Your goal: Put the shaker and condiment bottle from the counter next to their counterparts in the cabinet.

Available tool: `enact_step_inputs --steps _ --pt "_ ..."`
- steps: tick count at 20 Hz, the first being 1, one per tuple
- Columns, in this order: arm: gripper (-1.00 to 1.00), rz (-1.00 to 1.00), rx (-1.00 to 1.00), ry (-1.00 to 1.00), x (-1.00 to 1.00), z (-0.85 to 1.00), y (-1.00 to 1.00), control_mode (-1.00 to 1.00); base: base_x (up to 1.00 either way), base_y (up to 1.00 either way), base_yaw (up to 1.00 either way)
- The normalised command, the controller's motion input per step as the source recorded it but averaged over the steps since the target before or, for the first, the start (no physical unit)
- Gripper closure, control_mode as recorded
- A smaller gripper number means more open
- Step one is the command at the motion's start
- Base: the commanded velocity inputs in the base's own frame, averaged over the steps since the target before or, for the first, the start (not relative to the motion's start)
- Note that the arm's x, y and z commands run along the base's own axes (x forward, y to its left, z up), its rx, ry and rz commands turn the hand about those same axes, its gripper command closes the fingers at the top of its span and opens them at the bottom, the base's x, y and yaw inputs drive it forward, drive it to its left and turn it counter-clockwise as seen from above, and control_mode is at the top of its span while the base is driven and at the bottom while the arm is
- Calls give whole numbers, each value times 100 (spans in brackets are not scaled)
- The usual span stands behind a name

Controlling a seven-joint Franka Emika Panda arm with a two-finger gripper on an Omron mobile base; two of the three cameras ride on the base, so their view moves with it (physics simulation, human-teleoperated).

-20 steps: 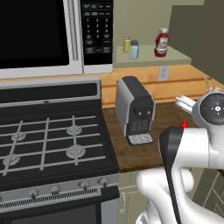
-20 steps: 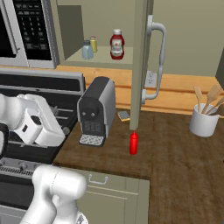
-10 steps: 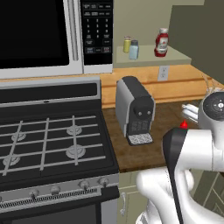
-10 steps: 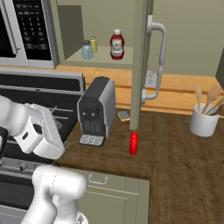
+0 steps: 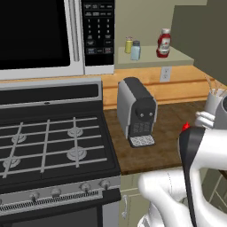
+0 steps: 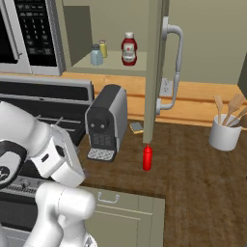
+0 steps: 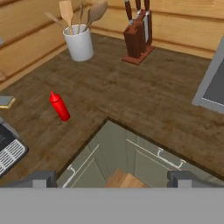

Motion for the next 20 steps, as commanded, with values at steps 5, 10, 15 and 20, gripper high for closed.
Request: enact_step_inputs --steps 5,10,15,20 --pt "-100 1 -2 0 0 -45 -1 -100 0 0 0" --pt "-100 6 -3 -5 0 -51 -1 -100 0 0 0" --pt "-100 13 -3 -14 0 -57 -12 -100 0 0 0" --pt "-100 18 -1 -17 1 -60 -10 -100 0 0 0"
